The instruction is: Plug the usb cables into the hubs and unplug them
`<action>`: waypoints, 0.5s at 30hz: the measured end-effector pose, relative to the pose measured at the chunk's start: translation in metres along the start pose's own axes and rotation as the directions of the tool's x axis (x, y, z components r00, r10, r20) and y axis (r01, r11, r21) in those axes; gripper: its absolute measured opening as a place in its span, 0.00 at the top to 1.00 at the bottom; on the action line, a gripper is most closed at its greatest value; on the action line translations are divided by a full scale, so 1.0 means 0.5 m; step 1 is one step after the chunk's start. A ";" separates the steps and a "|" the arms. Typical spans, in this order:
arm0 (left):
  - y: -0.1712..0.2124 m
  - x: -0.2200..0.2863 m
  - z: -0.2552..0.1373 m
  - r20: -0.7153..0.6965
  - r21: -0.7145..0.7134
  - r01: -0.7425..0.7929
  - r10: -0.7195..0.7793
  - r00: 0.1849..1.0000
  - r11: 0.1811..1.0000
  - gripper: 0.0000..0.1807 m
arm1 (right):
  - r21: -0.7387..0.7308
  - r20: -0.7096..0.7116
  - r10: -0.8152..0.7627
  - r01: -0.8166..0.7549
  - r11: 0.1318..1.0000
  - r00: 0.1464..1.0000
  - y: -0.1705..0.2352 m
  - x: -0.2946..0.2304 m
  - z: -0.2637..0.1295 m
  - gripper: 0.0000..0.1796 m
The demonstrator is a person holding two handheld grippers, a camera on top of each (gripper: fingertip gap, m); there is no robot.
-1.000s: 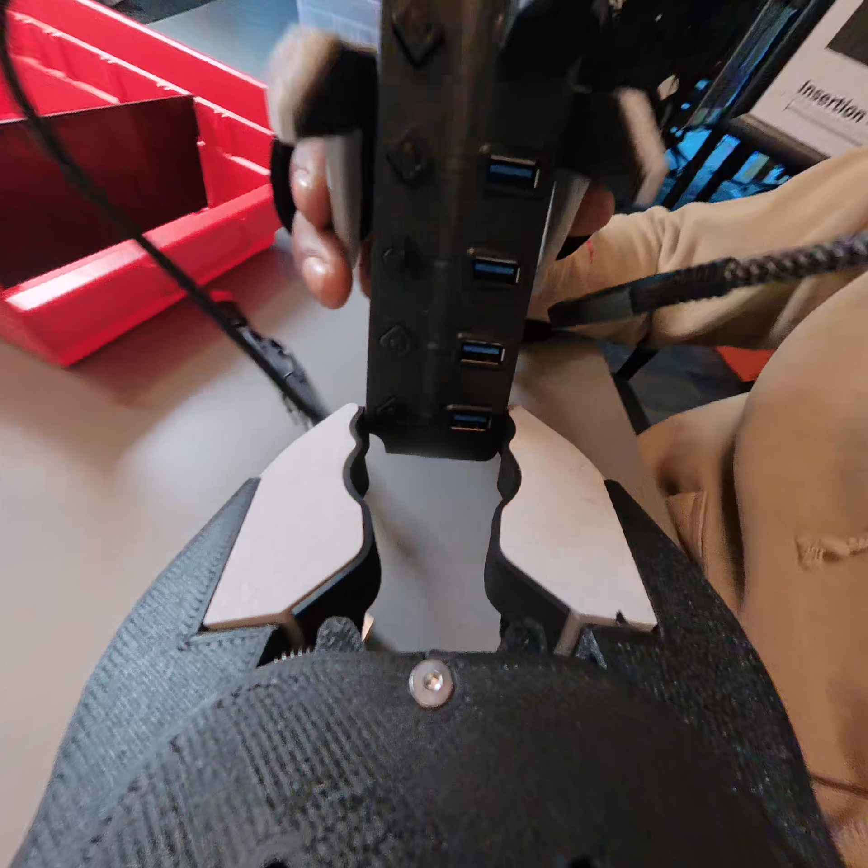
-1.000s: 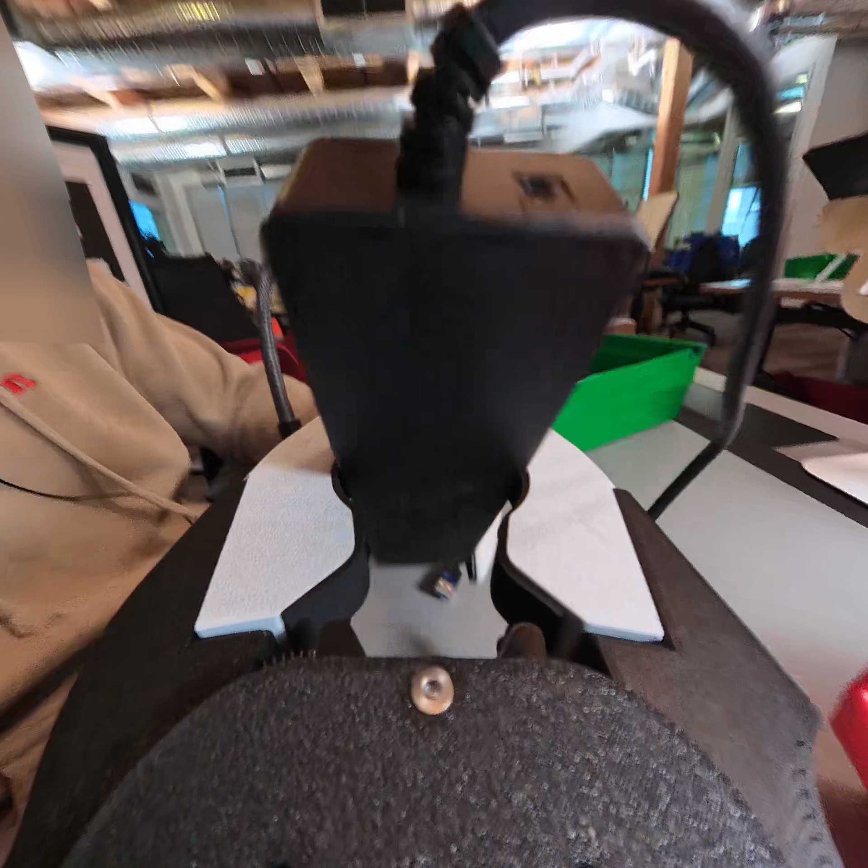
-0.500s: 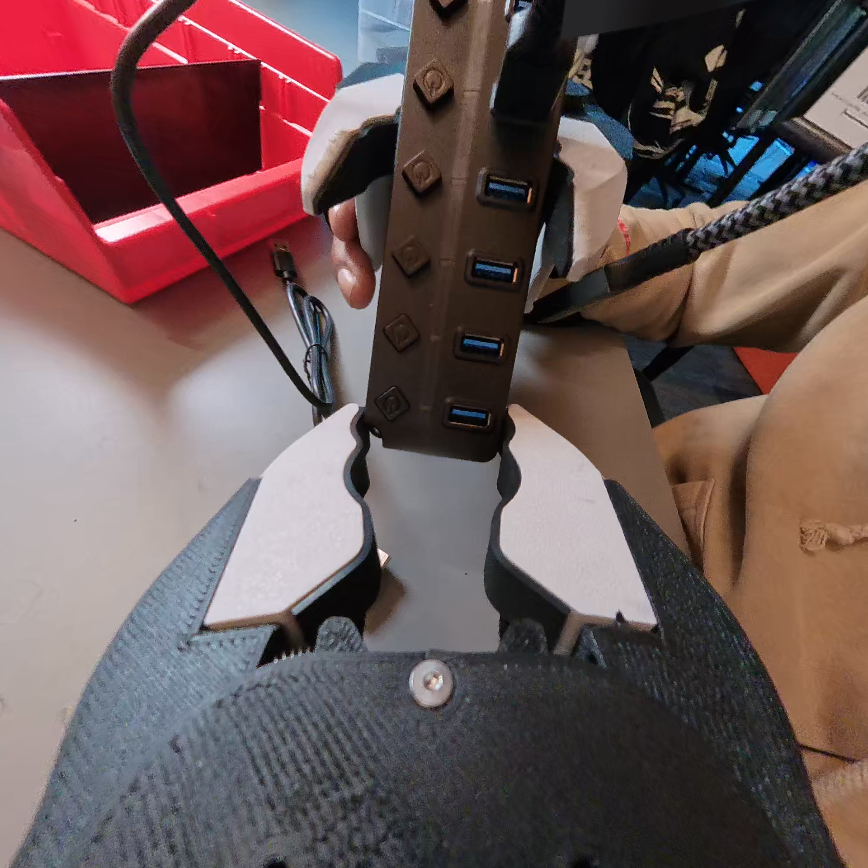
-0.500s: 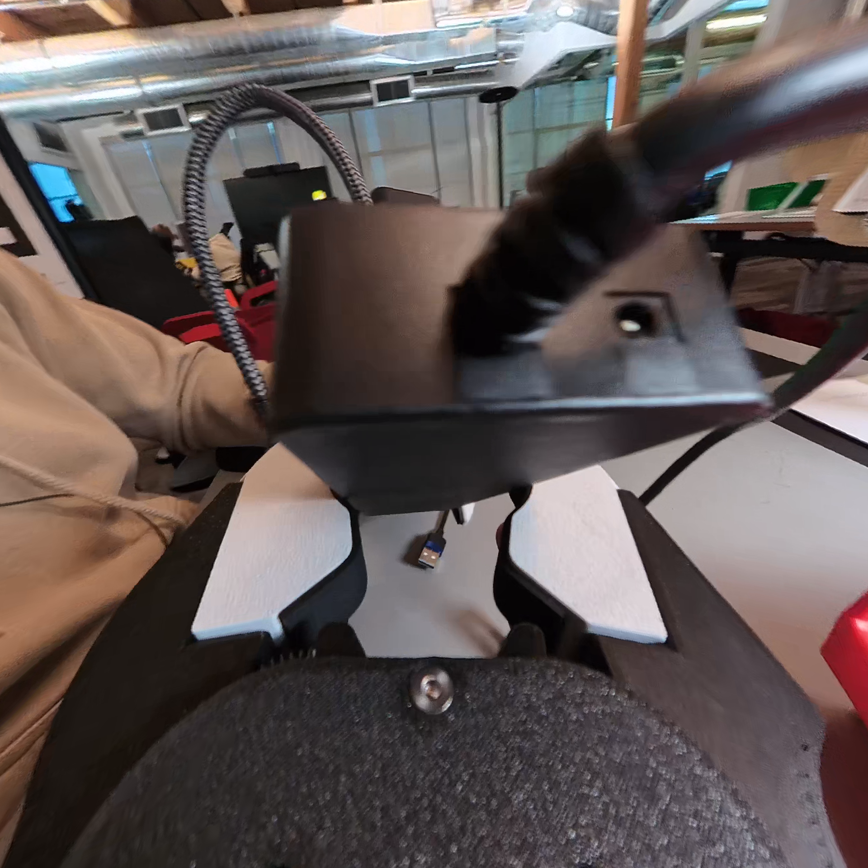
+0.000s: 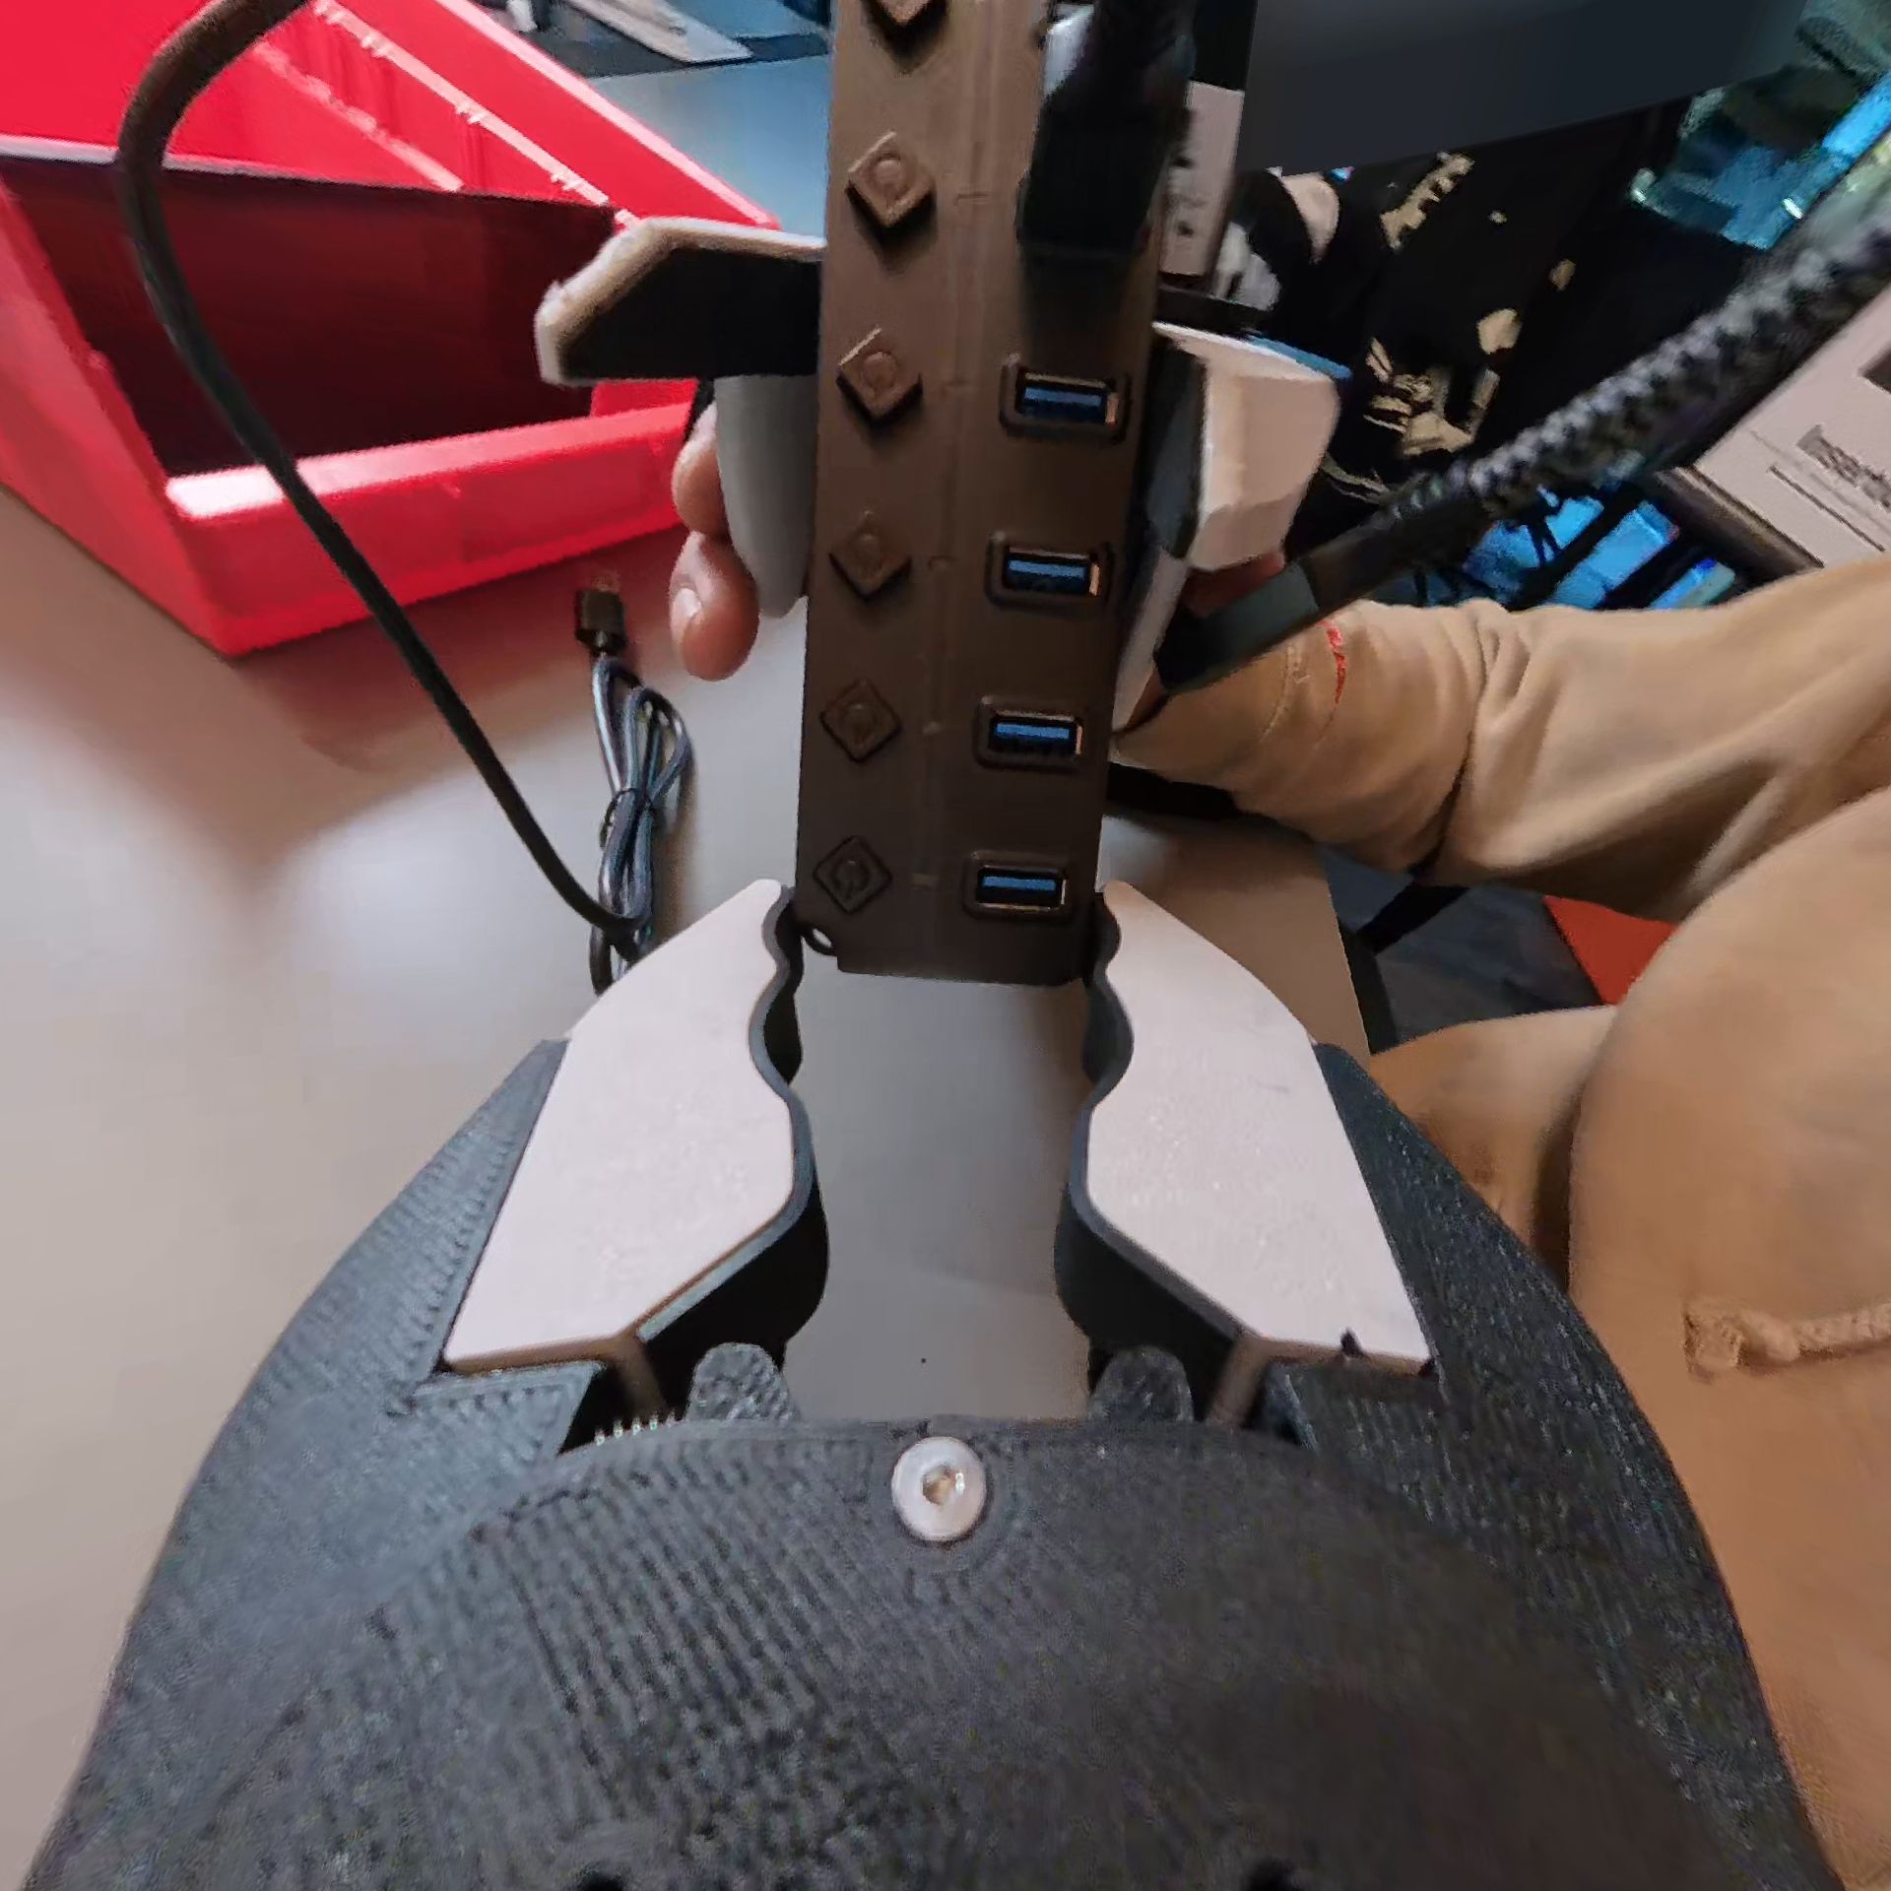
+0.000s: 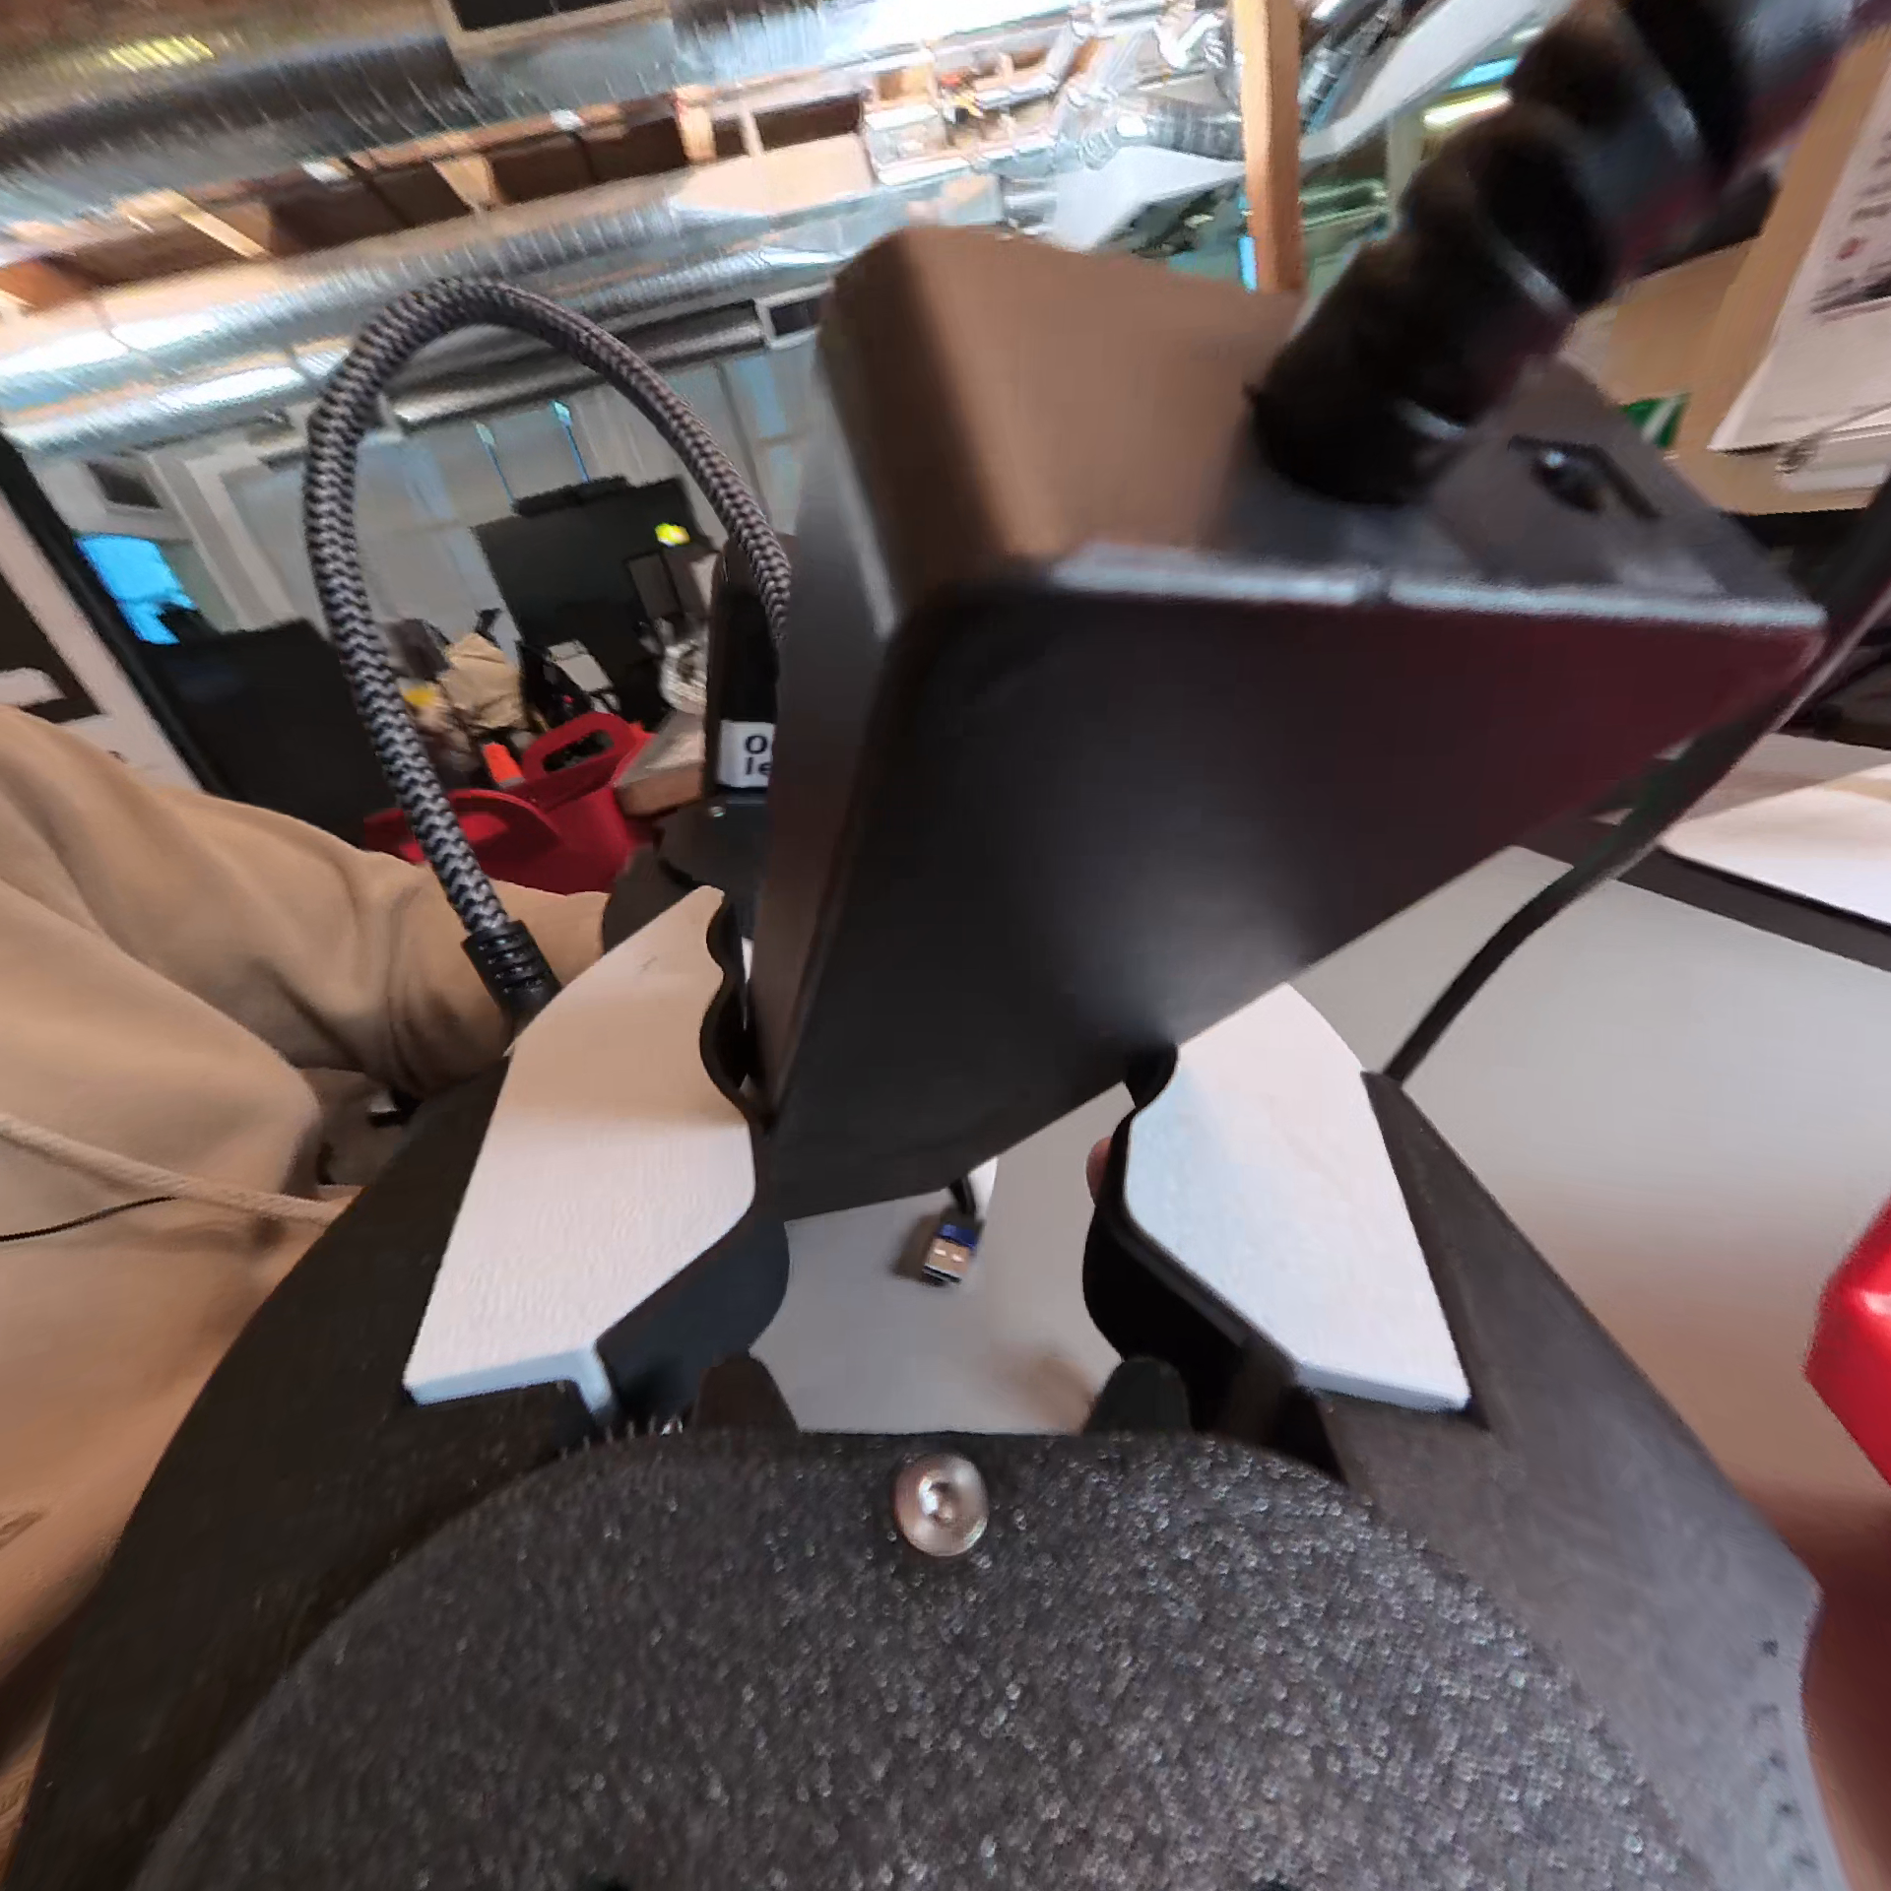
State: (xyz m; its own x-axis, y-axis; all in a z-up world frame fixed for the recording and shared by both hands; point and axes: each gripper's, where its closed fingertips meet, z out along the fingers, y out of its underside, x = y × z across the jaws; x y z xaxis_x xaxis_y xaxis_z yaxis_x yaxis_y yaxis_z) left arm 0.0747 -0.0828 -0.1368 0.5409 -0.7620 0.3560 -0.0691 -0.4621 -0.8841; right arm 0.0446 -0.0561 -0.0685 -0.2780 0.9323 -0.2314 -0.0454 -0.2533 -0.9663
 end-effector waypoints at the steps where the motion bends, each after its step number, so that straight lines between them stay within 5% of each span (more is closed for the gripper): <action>1: -0.012 0.004 -0.009 -0.008 0.019 -0.034 0.034 0.999 0.999 0.70 | 0.008 0.010 0.005 -0.005 1.000 1.000 -0.005 -0.001 -0.003 0.60; 6: -0.034 -0.044 -0.096 0.081 -0.026 -0.218 0.220 0.972 0.976 0.71 | 0.061 0.027 0.015 -0.016 0.998 1.000 -0.033 0.008 -0.026 0.62; 10: 0.075 -0.120 -0.139 0.101 -0.320 -0.228 0.273 0.957 0.919 0.73 | 0.055 0.026 0.024 -0.026 0.998 0.999 -0.034 0.019 -0.033 0.62; 15: 0.172 -0.131 -0.123 0.015 -0.521 -0.258 0.311 0.950 0.813 0.74 | 0.033 0.027 0.011 -0.012 0.999 1.000 -0.028 0.017 -0.032 0.62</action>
State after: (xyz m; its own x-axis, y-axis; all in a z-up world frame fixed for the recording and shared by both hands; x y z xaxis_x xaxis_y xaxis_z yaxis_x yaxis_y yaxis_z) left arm -0.0185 -0.1007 -0.2176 0.5048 -0.8612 0.0591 -0.6329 -0.4157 -0.6532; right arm 0.0580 -0.0408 -0.0588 -0.3040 0.9221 -0.2393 -0.0737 -0.2732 -0.9591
